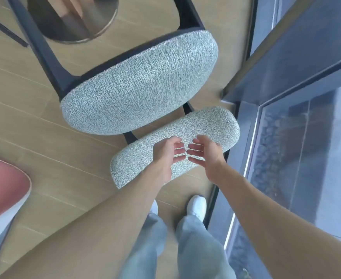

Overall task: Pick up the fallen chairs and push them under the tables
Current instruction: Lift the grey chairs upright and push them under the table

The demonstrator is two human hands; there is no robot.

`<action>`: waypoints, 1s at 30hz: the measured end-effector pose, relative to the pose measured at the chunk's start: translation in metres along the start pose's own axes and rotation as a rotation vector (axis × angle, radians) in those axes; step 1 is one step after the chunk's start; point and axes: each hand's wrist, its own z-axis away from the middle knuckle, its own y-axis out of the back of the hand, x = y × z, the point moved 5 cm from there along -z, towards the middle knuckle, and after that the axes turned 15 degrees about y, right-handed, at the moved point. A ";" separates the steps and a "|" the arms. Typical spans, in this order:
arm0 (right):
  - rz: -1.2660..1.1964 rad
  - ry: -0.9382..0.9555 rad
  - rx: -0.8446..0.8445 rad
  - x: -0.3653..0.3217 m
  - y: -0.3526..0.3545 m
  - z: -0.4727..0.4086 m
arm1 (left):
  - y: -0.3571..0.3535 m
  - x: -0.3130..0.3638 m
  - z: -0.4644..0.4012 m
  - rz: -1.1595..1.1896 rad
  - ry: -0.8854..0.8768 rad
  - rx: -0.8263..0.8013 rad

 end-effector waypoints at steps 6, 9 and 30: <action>-0.027 -0.086 0.067 0.111 0.014 -0.066 | -0.005 -0.071 -0.116 0.070 0.204 -0.050; -0.066 -0.159 0.093 0.180 0.023 -0.096 | 0.003 -0.125 -0.177 0.286 0.330 -0.032; -0.262 -0.259 0.057 0.387 0.037 -0.245 | -0.009 -0.267 -0.403 0.931 0.260 -0.189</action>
